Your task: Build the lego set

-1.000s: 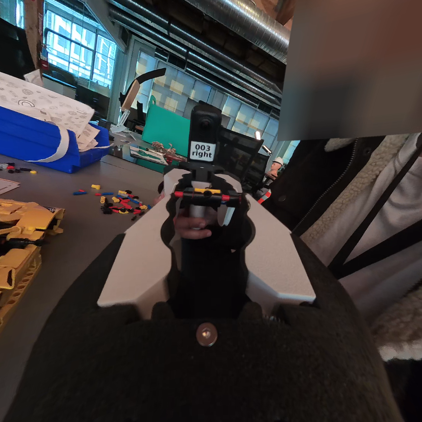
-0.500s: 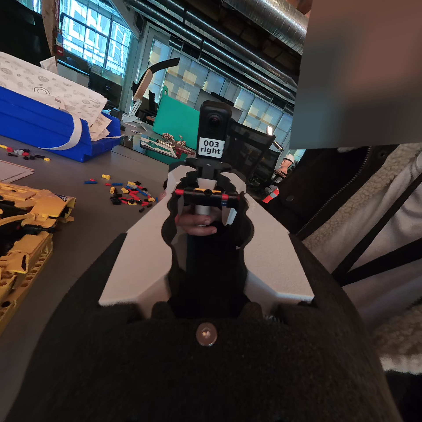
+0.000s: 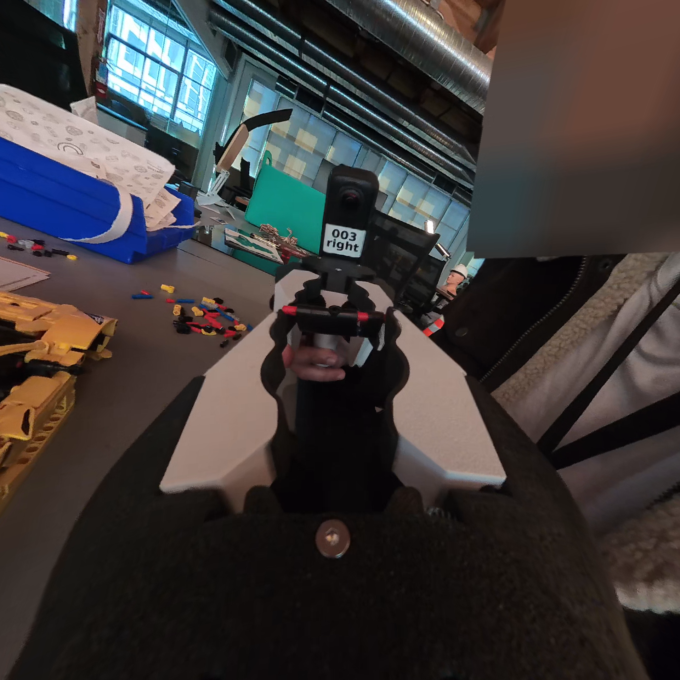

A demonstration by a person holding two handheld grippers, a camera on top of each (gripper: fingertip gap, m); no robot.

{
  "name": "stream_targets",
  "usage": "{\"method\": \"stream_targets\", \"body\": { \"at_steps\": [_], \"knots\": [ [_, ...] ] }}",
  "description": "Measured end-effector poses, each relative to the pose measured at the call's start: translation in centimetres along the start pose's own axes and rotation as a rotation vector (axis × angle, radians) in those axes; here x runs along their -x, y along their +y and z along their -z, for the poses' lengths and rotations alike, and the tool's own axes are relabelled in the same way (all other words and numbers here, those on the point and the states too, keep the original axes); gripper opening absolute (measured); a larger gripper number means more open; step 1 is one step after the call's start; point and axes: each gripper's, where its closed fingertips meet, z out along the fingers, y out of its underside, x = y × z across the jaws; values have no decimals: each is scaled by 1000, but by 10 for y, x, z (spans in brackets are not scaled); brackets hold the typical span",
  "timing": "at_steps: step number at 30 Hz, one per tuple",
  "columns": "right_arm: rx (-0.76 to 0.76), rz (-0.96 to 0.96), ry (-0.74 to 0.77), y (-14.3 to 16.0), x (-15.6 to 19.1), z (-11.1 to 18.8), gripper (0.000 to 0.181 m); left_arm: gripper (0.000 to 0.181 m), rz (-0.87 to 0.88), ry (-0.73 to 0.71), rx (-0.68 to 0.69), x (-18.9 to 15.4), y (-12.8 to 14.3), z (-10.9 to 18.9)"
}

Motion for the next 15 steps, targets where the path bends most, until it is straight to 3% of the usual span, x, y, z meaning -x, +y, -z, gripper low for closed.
{"method": "stream_targets", "body": {
  "at_steps": [8,10,13,15],
  "knots": [
    [-29,-93,-57,-5,-1,4,52,55,13,-21,0,2,-1,-4],
    [-40,-174,-110,-6,2,4,52,56,-72,-34,-3,0,-4,-2],
    [-30,-484,-286,-5,9,4,52,56,-368,-130,-15,-1,-7,3],
    [-52,-811,-513,-13,17,9,52,56,-405,-120,4,-6,-2,1]
  ]
}}
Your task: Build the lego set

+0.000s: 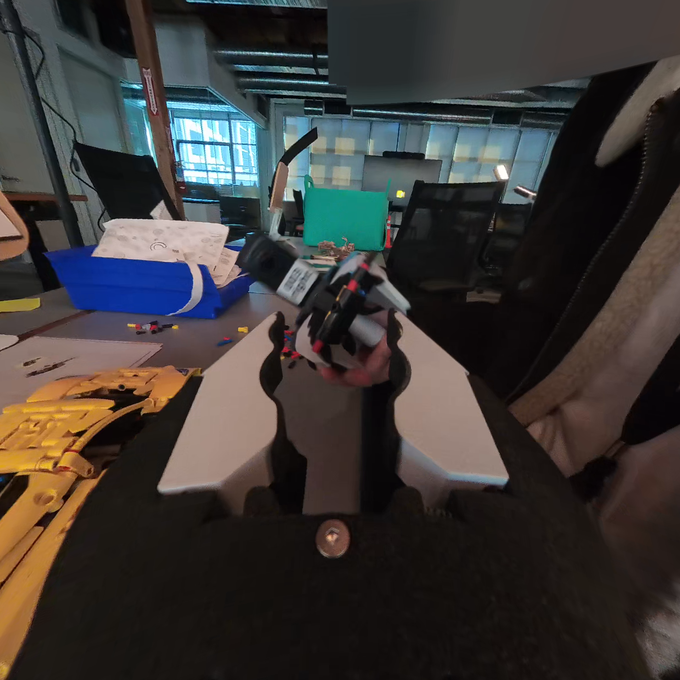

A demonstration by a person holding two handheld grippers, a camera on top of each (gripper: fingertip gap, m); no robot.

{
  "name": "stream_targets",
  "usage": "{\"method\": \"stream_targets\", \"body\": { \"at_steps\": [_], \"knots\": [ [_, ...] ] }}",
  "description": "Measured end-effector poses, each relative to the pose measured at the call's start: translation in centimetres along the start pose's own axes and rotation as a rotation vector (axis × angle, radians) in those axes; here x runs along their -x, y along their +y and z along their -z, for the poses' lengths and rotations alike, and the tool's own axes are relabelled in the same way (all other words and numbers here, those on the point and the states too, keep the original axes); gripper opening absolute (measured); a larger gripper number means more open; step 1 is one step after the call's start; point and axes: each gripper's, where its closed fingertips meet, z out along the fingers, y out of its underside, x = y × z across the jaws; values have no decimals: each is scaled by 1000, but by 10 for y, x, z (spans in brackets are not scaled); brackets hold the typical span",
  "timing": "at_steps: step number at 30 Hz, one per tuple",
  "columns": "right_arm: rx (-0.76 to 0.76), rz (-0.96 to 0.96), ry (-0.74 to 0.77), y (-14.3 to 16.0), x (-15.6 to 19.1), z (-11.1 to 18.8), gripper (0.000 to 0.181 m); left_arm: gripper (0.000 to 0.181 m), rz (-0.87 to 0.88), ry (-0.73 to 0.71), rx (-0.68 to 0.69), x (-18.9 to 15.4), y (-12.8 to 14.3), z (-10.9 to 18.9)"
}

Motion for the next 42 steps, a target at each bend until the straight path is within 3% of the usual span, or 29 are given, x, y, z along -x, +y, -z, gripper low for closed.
{"method": "stream_targets", "body": {
  "at_steps": [2,3,6,12,14,16,20,22,24,26,31,42],
  "knots": [
    [56,-274,-97,9,-5,0,52,52,32,34,36,-5,6,-2],
    [82,-320,-89,15,-10,-2,52,40,35,44,55,-6,9,-2],
    [98,-302,-111,19,-4,-5,53,14,24,99,46,-17,8,-2],
    [-12,-345,-61,3,-20,2,60,8,141,-5,92,6,17,-2],
    [-76,-239,9,-8,-25,6,64,7,284,-37,65,20,17,1],
    [-115,-44,165,-18,-35,14,57,7,438,-37,17,30,15,4],
    [-140,526,501,-37,-40,24,70,7,630,-3,-34,40,16,10],
    [23,888,674,-36,-31,24,67,6,715,33,-19,40,21,11],
    [295,1108,823,-30,-28,25,56,7,783,102,5,32,24,9],
    [489,1271,862,-28,-21,20,51,6,826,155,46,25,29,7],
    [787,1380,854,-15,-35,17,55,6,922,216,52,20,31,7],
    [816,1459,860,-11,-48,7,44,6,949,177,33,27,34,5]
  ]
}}
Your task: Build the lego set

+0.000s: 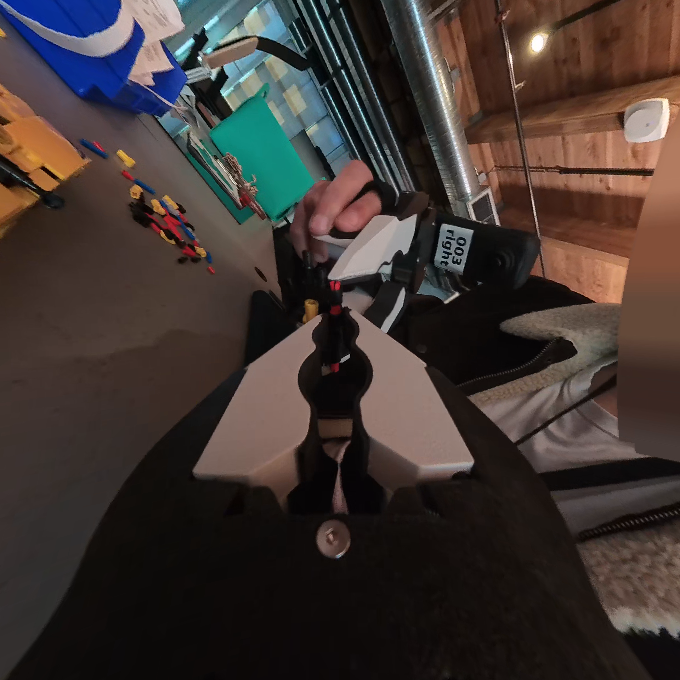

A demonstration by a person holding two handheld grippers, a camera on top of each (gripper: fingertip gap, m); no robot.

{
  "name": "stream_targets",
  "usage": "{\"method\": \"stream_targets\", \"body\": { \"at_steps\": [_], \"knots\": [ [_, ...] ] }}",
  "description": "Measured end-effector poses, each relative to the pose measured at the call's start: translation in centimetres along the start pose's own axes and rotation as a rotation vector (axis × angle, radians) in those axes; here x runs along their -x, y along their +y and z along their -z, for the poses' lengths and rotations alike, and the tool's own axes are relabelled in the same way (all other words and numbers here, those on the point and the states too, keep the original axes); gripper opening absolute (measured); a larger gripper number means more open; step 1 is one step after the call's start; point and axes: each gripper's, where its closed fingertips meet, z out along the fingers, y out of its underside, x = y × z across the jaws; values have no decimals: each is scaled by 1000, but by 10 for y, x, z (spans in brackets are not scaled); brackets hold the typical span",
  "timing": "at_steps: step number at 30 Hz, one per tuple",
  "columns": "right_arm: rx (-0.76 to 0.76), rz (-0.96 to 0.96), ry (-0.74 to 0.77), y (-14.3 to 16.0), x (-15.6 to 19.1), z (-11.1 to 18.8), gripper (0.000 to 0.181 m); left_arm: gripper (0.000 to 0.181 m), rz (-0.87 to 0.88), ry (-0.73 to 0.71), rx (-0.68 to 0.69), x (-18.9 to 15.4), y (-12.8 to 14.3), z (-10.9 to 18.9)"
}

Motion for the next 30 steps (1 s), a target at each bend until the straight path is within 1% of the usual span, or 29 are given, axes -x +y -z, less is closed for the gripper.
{"method": "stream_targets", "body": {
  "at_steps": [2,4,7,9,11,13,15,18,22,24,25,26,27,28,29,30],
  "knots": [
    [19,-21,-1,3,-2,-1,44,7,-42,-33,-22,2,-2,0],
    [-18,-12,47,-2,-9,2,44,7,-83,-20,-19,-3,0,0],
    [11,4,79,3,-12,1,44,6,-84,-59,-3,3,2,-2],
    [1,-14,86,3,-12,0,44,6,-90,-64,-1,4,2,-1],
    [-1,-60,78,4,-12,-1,44,6,-96,-70,-1,5,2,-1],
    [26,-51,73,6,-8,-3,39,6,-92,-83,5,8,3,-1],
    [27,-35,91,5,-7,-3,38,5,-102,-83,9,7,3,0],
    [36,-73,68,7,-4,-3,38,5,-88,-87,32,9,6,-2],
    [5,-107,116,8,-8,-4,39,6,-83,-92,15,10,4,0],
    [-22,-176,106,7,-8,-3,39,6,-79,-81,13,8,3,0],
    [-59,-221,100,4,-9,-1,40,6,-93,-89,13,7,2,0],
    [-106,-280,97,0,-12,3,46,6,-122,-103,14,7,2,1],
    [-156,-357,91,-3,-16,8,52,6,-163,-115,14,5,0,3],
    [-217,-449,90,-4,-22,14,55,6,-224,-134,16,2,-1,3],
    [-272,-551,92,-3,-27,19,54,6,-289,-159,30,0,-1,3],
    [-315,-641,63,-1,-27,20,55,7,-339,-178,47,-1,0,3]
  ]
}}
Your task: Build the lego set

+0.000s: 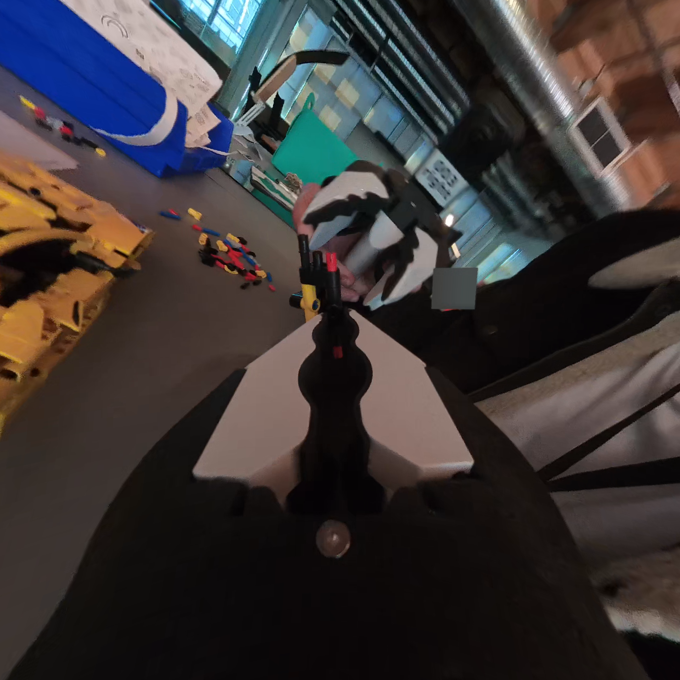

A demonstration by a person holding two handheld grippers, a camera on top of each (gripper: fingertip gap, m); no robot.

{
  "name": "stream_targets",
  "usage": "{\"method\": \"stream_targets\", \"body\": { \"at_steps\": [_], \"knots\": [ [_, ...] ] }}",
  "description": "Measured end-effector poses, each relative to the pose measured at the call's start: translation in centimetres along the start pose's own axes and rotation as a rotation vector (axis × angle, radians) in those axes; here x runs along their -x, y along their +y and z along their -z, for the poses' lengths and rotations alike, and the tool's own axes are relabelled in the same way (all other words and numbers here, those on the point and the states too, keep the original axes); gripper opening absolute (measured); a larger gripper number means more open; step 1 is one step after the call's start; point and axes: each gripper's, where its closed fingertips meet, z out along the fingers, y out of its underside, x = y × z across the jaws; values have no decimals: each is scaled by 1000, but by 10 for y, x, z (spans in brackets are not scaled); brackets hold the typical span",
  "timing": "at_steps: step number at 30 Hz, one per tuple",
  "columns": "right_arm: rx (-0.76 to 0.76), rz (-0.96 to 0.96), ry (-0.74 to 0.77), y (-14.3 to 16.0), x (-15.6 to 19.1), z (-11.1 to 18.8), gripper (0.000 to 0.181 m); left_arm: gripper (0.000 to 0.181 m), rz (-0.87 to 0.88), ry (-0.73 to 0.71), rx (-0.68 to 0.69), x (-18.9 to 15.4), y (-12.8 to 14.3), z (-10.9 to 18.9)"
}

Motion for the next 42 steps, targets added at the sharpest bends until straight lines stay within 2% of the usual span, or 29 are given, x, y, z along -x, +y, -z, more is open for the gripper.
{"method": "stream_targets", "body": {
  "at_steps": [2,5,8,12,14,16,18,21,23,25,27,29,31,34,37,40,42],
  "knots": [
    [-34,-153,-66,9,3,1,54,7,-62,-7,1,-5,-1,-1],
    [-120,-275,-89,9,5,4,44,7,-132,-10,-16,-11,-4,-3],
    [-217,-357,-94,2,5,10,42,6,-408,-245,72,10,4,-5],
    [-311,-581,-138,5,-7,17,42,7,-796,-457,187,24,11,-8],
    [-295,-556,-63,13,-16,16,37,7,-942,-552,256,33,15,-7],
    [-224,-422,22,22,-15,11,30,7,-1065,-625,313,40,18,-6],
    [-143,-335,35,31,-7,3,31,7,-1138,-662,362,43,22,-7],
    [-126,-347,48,36,-7,-5,29,7,-1212,-698,406,46,26,-8],
    [-77,-338,87,44,-12,-8,16,7,-1217,-719,420,47,27,-9],
    [-67,-317,101,45,-13,-9,14,7,-1159,-739,411,47,27,-9],
    [-103,-311,104,40,-16,-5,12,8,-1117,-727,338,39,20,-10],
    [-161,-392,60,35,-20,3,11,10,-1043,-659,228,26,12,-10],
    [-226,-496,-5,30,-25,12,11,24,-899,-571,168,22,9,-7],
    [-393,-588,-180,5,-17,31,10,51,-638,-418,113,17,8,-10],
    [-453,-628,-307,-7,-4,36,10,52,-539,-283,-3,-6,-3,-14],
    [-445,-618,-313,-8,1,31,10,51,-528,-253,6,-10,2,-19],
    [-395,-586,-281,-2,3,23,10,41,-557,-249,-6,-14,1,-21]
  ]
}}
